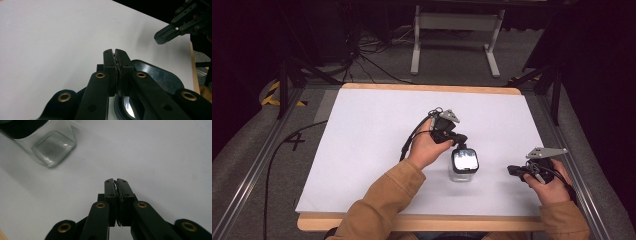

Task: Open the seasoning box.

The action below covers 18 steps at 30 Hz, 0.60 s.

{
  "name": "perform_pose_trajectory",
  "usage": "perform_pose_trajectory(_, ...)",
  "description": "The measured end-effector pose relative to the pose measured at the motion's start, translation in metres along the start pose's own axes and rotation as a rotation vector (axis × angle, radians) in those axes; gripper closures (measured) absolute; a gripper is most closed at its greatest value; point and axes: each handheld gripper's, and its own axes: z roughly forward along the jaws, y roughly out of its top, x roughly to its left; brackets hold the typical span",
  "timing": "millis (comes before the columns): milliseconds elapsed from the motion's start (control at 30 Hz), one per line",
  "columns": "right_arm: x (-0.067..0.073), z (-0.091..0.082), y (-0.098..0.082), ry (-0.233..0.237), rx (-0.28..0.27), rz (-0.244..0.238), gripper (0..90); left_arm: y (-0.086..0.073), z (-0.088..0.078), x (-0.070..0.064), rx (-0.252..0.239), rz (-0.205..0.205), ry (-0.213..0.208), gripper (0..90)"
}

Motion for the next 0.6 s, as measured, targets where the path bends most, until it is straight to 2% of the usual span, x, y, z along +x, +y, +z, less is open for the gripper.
perform_pose_trajectory(33, 0.0004, 0.0001, 0.0002, 0.003, -0.001, 0.003, 87.4, -0.0004, 0.0012, -0.0011, 0.010, 0.007, 0.020, 88.0)
perform_pose_trajectory(167, 0.0021, 0.0013, 0.0013, 0.004, -0.003, -0.003, 87.4, -0.0009, -0.0001, -0.0019, 0.013, 0.014, 0.032, 88.8)
perform_pose_trajectory(267, 0.0035, 0.0027, 0.0018, 0.010, -0.001, -0.008, 87.4, -0.0017, -0.0002, -0.0012, 0.009, -0.005, 0.015, 89.2)
perform_pose_trajectory(600, 0.0102, 0.0056, 0.0052, 0.023, -0.004, -0.026, 87.4, -0.0015, -0.0003, -0.0009, 0.014, -0.022, 0.020, 89.9)
